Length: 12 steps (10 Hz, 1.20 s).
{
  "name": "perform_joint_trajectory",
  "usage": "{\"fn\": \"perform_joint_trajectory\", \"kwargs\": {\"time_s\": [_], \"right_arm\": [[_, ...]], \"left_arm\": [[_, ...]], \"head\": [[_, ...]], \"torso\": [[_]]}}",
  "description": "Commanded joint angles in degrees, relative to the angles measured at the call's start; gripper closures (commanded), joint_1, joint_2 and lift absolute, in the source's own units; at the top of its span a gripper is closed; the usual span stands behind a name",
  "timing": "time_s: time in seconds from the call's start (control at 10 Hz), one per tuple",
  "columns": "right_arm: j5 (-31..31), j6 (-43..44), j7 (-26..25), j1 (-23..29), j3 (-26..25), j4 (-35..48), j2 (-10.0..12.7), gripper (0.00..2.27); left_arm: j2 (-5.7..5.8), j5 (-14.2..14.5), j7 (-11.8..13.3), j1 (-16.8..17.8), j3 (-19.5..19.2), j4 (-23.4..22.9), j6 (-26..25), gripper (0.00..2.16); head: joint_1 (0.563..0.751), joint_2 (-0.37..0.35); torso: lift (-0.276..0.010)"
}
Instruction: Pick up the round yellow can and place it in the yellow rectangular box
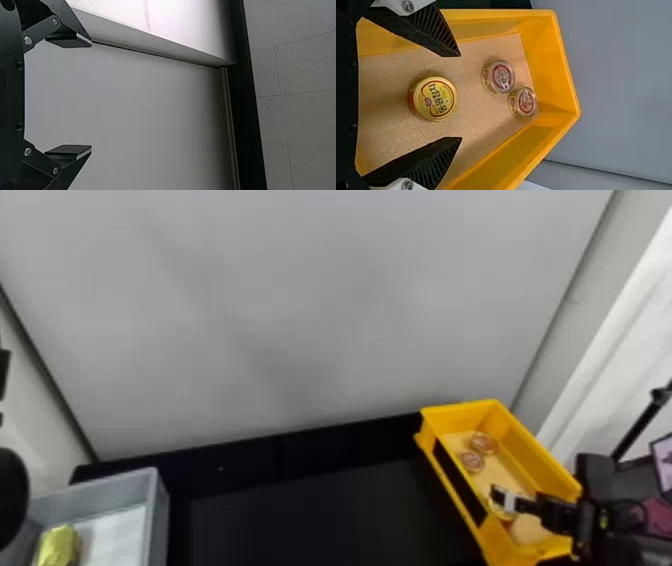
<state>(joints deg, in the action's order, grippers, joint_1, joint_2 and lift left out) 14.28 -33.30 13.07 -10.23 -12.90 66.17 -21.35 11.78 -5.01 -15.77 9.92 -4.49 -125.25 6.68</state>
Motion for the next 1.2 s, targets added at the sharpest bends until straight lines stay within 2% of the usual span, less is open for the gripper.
{"fn": "perform_joint_trajectory", "kwargs": {"time_s": [0.0,0.3,0.4,0.6,0.7,0.9,1.1], "right_arm": [[0.5,2.2,1.0,0.4,-0.1,5.1,0.0,0.03],[0.6,5.0,-2.1,2.9,-0.4,24.1,0.1,0.09],[0.6,8.1,-4.4,3.6,0.2,29.9,0.1,0.12],[0.6,9.9,-13.1,4.6,2.7,41.3,0.1,0.12],[0.6,9.2,-13.9,4.5,2.8,46.2,0.2,0.12],[0.6,11.6,-17.2,3.1,4.2,52.6,0.3,0.12],[-1.6,12.7,-19.1,-1.1,6.2,58.1,0.3,0.12]], "left_arm": [[-0.08,0.0,0.0,-0.1,-0.2,0.0,0.0,0.31],[-0.17,0.0,-0.1,-0.3,-0.4,0.0,0.0,0.31],[-0.17,0.0,-0.1,-0.3,-0.5,0.0,-0.1,0.31],[-0.26,-0.1,-0.1,-0.3,-0.8,0.0,-0.1,0.31],[-0.26,-0.1,-0.1,-0.4,-0.8,-0.1,-0.2,0.31],[-0.43,-0.2,-0.1,-0.5,-1.0,0.0,-0.1,0.31],[-0.52,-0.3,-0.2,-0.5,-1.0,-0.1,-0.1,0.31]], "head": [[0.606,-0.081],[0.606,-0.081],[0.606,-0.081],[0.606,-0.081],[0.606,-0.081],[0.606,-0.081],[0.606,-0.081]], "torso": [[0.000],[0.000],[0.000],[0.000],[0.000],[0.000],[0.000]]}}
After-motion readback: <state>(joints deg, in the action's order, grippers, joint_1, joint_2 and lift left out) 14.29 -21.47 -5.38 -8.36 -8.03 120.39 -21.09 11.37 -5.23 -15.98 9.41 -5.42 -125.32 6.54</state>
